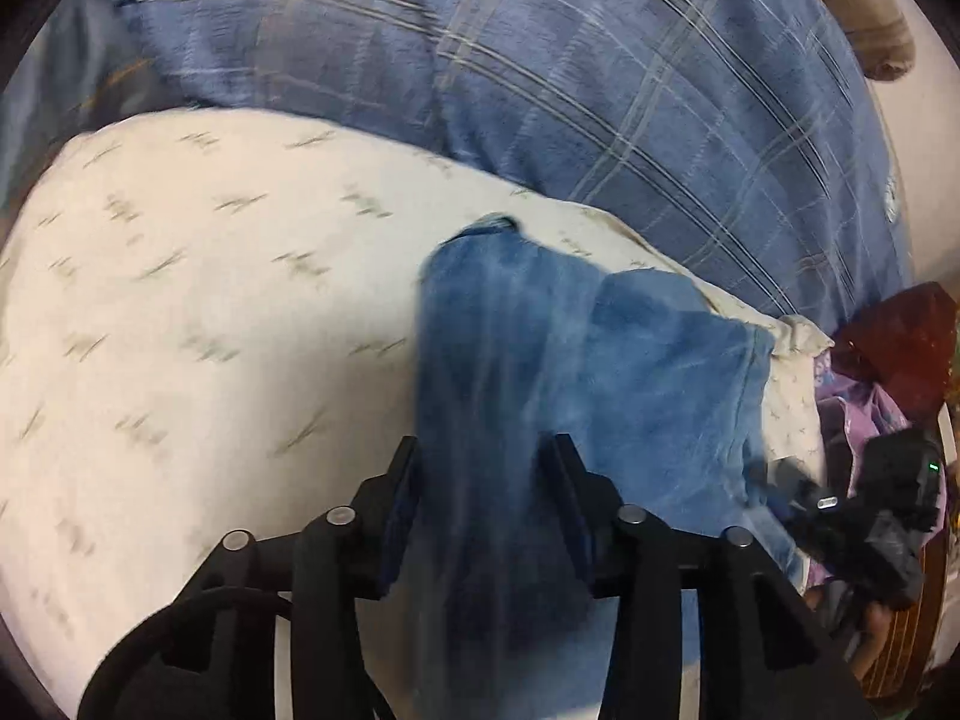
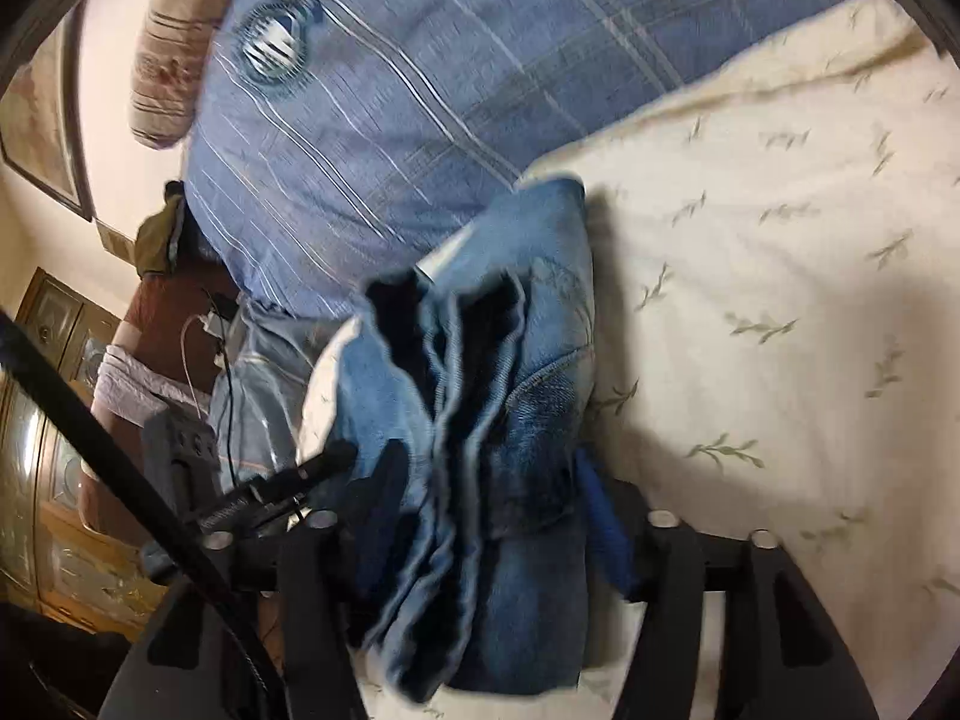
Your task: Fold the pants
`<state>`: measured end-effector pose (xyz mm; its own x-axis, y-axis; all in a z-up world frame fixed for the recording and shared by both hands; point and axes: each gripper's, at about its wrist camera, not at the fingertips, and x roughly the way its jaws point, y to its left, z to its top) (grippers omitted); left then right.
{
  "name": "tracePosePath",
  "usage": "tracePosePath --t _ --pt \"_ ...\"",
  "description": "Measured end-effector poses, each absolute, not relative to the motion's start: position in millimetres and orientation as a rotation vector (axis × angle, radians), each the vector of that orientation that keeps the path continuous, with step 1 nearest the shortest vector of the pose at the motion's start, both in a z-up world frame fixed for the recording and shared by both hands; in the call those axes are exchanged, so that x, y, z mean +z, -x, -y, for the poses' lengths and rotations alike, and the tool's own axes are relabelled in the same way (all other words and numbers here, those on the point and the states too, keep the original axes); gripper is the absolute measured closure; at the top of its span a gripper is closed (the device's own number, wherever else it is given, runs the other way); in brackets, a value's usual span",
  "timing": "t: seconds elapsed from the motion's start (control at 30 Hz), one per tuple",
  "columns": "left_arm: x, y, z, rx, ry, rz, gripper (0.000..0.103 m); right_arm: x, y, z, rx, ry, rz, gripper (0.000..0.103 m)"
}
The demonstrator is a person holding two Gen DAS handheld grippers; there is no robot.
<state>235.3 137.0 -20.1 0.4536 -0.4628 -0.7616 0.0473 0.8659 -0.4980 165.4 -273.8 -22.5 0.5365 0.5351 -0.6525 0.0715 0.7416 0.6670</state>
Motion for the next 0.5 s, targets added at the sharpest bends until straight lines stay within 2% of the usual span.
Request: tracePosePath --t 0.03,0.07,0.1,0.13,0.33,0.4,0.43,0.47,0.5 --pt "-17.5 -222.3 -145.1 -0.312 0.461 -1.036 0.055 -11.3 -158.1 274.6 0.278 -0.670 -0.960 0.030" --pt "-15.0 -214.7 -149.7 -0.309 0.474 -1.021 0.048 -4.4 -152.0 274.8 0.262 -0.655 -0.949 0.027" --pt "-14.2 -206.1 -152.2 -0.301 0.490 -1.016 0.042 -1.3 -144.3 275.8 0.257 -0.658 -0.940 0.026" --pt "-16.4 -196.4 -155.1 -0.295 0.521 -1.022 0.041 0.3 -139.9 273.5 0.256 -0.672 -0.932 0.024" --pt "-32.9 -191.6 -144.3 -0.363 0.583 -1.096 0.046 -21.0 -118.3 246.9 0.267 -0.662 -0.984 0.024" --pt "-31.8 -192.6 -141.4 -0.358 0.553 -1.072 0.057 -18.5 -117.8 241.5 0.278 -0.612 -0.974 0.029" --pt "-30.7 -192.1 -140.1 -0.361 0.548 -1.064 0.060 -17.1 -117.2 240.7 0.263 -0.596 -0.971 0.039" --pt "-28.3 -190.6 -140.2 -0.361 0.549 -1.052 0.072 -17.6 -117.0 240.0 0.253 -0.586 -0.987 0.050" --pt "-24.4 -189.0 -139.5 -0.370 0.540 -1.037 0.078 -18.2 -116.1 240.9 0.247 -0.584 -0.997 0.058"
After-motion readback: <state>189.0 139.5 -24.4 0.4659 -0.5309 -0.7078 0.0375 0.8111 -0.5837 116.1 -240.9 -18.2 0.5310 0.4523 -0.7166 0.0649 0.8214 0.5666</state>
